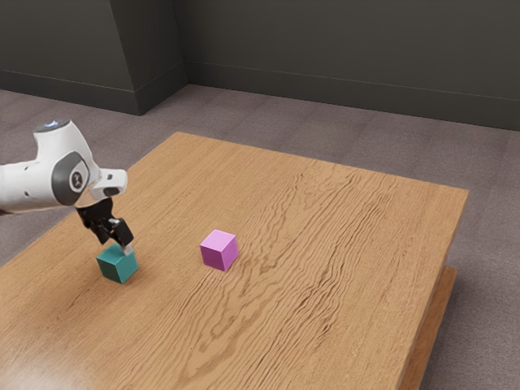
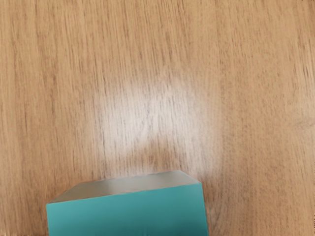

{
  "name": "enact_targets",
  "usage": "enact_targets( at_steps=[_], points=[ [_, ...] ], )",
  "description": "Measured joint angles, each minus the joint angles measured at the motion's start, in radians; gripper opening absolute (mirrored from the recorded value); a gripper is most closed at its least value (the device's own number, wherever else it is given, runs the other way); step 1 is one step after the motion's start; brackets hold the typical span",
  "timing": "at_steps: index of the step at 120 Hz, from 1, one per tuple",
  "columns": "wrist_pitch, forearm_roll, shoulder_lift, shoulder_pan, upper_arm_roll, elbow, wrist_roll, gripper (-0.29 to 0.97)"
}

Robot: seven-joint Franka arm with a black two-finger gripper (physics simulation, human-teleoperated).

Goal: Pick up the blue block with one arm, and put the blue block on the pink block with one arm

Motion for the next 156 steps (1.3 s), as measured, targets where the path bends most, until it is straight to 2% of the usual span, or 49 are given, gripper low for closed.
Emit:
enact_targets(
  at_steps=[16,94,156],
  points=[
    [0.000,-0.003,0.012,0.000,0.001,0.001,-0.041,0.68],
    [-0.016,0.107,0.052,0.001,0.008,0.003,-0.141,0.68],
    [-0.007,0.123,0.099,0.001,0.008,0.026,-0.119,0.65]
  ],
)
